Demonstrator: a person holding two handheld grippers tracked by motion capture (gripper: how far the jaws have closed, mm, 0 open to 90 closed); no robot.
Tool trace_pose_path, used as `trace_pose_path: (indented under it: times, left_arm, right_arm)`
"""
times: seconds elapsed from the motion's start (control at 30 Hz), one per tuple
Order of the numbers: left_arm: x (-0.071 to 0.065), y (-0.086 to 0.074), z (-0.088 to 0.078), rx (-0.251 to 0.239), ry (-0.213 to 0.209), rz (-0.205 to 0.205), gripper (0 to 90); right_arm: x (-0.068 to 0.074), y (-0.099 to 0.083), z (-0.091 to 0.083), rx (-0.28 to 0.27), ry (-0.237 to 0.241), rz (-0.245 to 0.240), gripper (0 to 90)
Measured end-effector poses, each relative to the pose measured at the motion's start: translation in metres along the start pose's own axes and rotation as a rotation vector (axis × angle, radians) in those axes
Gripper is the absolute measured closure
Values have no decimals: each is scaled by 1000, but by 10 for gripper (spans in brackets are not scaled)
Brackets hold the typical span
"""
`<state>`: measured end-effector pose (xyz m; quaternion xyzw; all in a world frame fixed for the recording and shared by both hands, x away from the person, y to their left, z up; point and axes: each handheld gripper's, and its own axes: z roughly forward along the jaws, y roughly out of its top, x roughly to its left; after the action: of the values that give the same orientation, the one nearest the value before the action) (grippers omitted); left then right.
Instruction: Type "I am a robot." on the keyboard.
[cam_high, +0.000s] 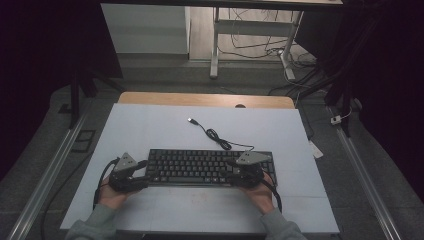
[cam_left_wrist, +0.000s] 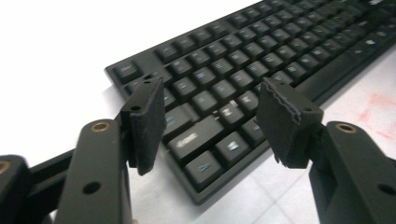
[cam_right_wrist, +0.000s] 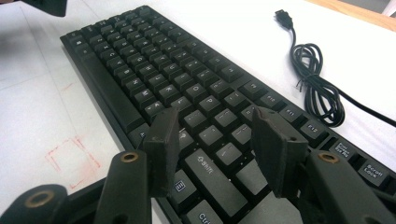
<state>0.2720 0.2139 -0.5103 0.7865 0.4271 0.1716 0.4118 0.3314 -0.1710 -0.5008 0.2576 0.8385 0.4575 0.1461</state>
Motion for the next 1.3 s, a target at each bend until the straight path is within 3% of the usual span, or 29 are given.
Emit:
trace_pose_path:
  times: [0.13,0.23,0.63,0.97,1.0,1.03,1.2,1.3]
  left_arm:
    - [-10,10,1,6,-35,39,384]
    - [-17,20,3,9,-34,55,341]
    - [-34,55,20,60,-95,130,369]
    - [-50,51,37,99,-161,183,531]
    - [-50,51,39,104,-169,184,604]
    - [-52,50,41,112,-175,188,604]
    - [-56,46,49,157,-178,231,814]
    - [-58,45,51,168,-186,244,887]
  right_arm:
    - [-1,-1,-1,-9,2,8,519]
    - [-1,-4,-5,-7,-9,21,519]
    - [-5,-8,-17,-33,-16,35,519]
    - [-3,-15,-25,-28,-27,47,514]
    - [-4,-16,-26,-28,-30,49,514]
    - [-4,-16,-26,-28,-30,49,514]
    - [-4,-17,-23,-36,-24,45,511]
    - [-5,-17,-22,-18,-26,38,507]
